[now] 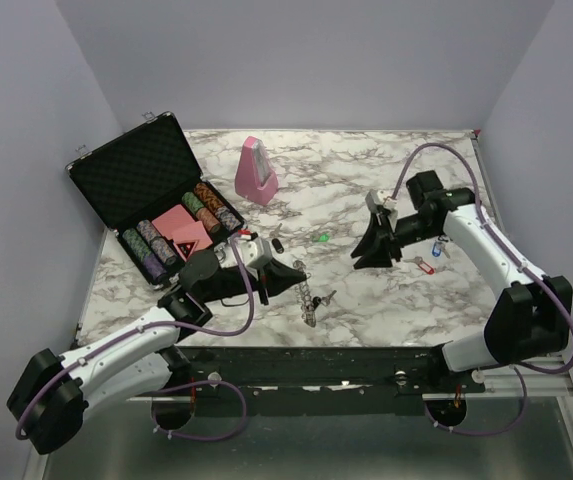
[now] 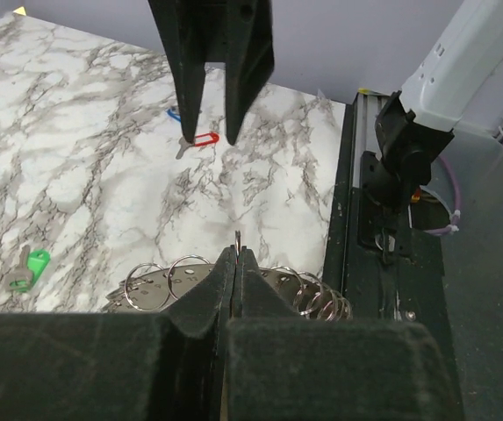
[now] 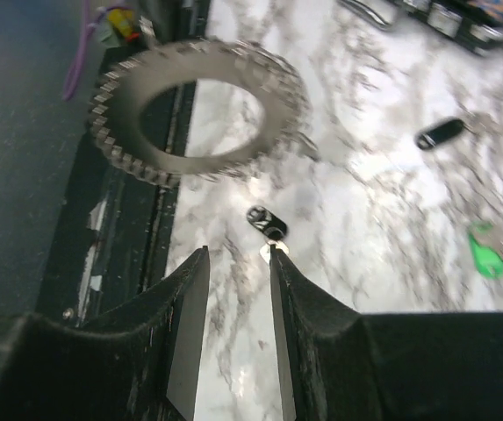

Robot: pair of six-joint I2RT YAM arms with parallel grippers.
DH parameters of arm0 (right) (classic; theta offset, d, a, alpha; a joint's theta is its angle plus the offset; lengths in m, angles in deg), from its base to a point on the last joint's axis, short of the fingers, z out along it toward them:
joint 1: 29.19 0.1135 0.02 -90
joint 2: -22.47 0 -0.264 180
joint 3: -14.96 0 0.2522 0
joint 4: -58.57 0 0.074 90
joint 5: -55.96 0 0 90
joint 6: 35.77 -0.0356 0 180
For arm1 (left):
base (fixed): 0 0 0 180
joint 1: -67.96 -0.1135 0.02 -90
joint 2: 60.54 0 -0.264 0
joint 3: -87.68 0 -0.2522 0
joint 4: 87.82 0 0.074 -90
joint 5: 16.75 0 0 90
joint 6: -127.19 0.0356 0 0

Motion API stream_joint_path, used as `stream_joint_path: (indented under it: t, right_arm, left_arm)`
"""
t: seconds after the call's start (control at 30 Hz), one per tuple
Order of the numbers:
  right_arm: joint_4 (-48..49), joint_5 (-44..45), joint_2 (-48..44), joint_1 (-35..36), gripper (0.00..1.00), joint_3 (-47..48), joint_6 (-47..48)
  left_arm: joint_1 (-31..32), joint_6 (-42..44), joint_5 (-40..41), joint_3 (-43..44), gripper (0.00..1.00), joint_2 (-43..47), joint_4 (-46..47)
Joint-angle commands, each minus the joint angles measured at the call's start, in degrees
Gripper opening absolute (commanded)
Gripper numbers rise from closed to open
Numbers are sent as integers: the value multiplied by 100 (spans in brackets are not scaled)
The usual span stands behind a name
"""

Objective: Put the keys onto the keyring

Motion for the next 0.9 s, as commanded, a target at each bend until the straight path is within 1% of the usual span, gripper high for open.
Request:
stream_joint_path:
  t: [0.0, 0.07, 0.2, 0.23, 0.27, 0.3, 0.4, 0.47, 0.53, 0.6, 0.7, 0.87]
  right_arm:
    - [221, -59, -135, -1060, 42, -53, -416]
    - [353, 247, -170, -1597, 42, -54, -645]
    - [660, 1283, -214, -2178, 44, -246, -830]
    - [661, 1521, -240, -2258, 45, -317, -578]
    - [644, 1750, -258, -2346, 46, -413, -271]
    - [600, 1839, -302, -2434, 47, -518, 202]
    - [486, 1910, -338, -2724, 50, -905, 1827]
    - [363, 2006, -102, -2733, 50, -915, 2340]
    - [-4, 2059, 285, -2777, 50, -749, 2876]
    - [-330, 2077, 698, -2838, 50, -590, 3386]
    - [-341, 2191, 1077, -2996, 50, -415, 3617]
    - [-244, 2402, 1376, -3269, 49, -300, 3731]
  left_arm:
    - [-59, 213, -199, 489, 0, 432, -727]
    - [-85, 485, -277, 761, 0, 591, -1315]
    - [-243, 1205, -497, 1350, 0, 811, -2625]
    - [-296, 1329, -593, 1464, 0, 863, -2854]
    - [-357, 1626, -664, 1526, 0, 925, -3057]
    - [-402, 1820, -734, 1545, 0, 1004, -3259]
    - [-507, 2085, -805, 1379, 0, 1232, -3322]
    - [-525, 2156, -788, 1203, 0, 1399, -3200]
    - [-525, 2278, -814, 1280, 0, 1496, -3479]
    - [-525, 2323, -770, 1185, 0, 1628, -3455]
    - [-525, 2349, -796, 1176, 0, 1734, -3489]
    - [-508, 2376, -823, 1167, 0, 1751, -3507]
